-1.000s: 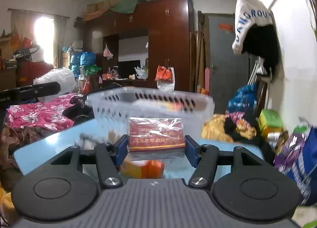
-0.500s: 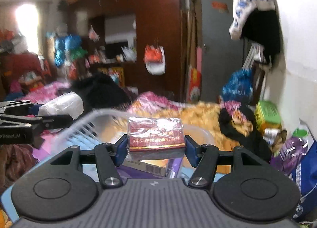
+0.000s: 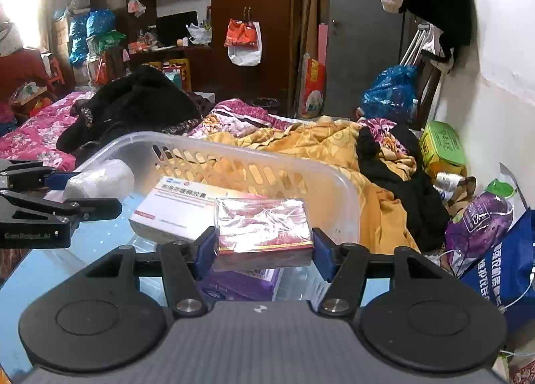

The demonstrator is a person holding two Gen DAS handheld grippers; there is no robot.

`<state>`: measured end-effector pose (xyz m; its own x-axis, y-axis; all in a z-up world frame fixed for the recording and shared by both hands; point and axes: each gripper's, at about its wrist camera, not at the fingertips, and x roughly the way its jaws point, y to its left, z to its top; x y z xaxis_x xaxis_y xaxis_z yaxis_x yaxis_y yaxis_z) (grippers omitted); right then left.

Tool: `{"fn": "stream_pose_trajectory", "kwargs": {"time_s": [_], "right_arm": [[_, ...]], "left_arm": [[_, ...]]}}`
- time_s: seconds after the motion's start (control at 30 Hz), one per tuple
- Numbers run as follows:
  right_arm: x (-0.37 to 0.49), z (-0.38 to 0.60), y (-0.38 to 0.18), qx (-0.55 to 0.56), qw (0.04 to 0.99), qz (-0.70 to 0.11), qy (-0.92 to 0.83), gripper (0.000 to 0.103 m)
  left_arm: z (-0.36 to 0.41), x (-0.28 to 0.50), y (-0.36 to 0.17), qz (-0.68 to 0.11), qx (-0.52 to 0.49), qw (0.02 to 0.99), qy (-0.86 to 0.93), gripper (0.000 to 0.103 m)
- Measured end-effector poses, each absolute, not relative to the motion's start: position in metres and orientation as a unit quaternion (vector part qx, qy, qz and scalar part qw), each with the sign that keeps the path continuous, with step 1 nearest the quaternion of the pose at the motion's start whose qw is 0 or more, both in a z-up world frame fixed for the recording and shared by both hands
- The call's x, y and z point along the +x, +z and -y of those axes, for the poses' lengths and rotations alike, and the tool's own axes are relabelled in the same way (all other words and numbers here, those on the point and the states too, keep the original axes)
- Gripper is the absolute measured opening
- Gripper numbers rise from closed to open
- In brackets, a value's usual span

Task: Organize objects
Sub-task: 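Carry the cylinder with the left tool while the right tool carries the packet into the basket, then grasp the grey cloth with the left tool while the right tool grasps the plush toy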

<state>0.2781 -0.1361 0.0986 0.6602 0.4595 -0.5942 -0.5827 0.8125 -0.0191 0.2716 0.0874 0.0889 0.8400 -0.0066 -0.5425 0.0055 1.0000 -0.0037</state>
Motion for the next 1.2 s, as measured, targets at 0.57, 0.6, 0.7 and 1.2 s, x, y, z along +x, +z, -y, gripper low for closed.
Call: {"fn": "stream_pose_trajectory", "kwargs": {"time_s": [0.57,0.6,0.7,1.2], "right_arm": [[0.21,0.177,0.109,-0.05,0.928,-0.193,0.316,0.103],[0.2,0.181,0.104,-0.05,0.927,-0.184,0.321,0.103],[0.166,0.192,0.079,-0.043,0.926,-0.165,0.338,0.103],[0.139,0.134,-0.009,-0.032,0.886,-0.209,0.413,0.096]], "left_arm": [[-0.079,0.188,0.087,-0.172,-0.018,0.984,-0.046,0.09],[-0.081,0.172,0.082,-0.163,-0.025,0.985,-0.057,0.09],[-0.086,0.141,0.061,-0.158,-0.039,0.984,-0.076,0.09],[-0.12,0.147,-0.001,-0.208,-0.098,0.967,-0.112,0.09]]}}
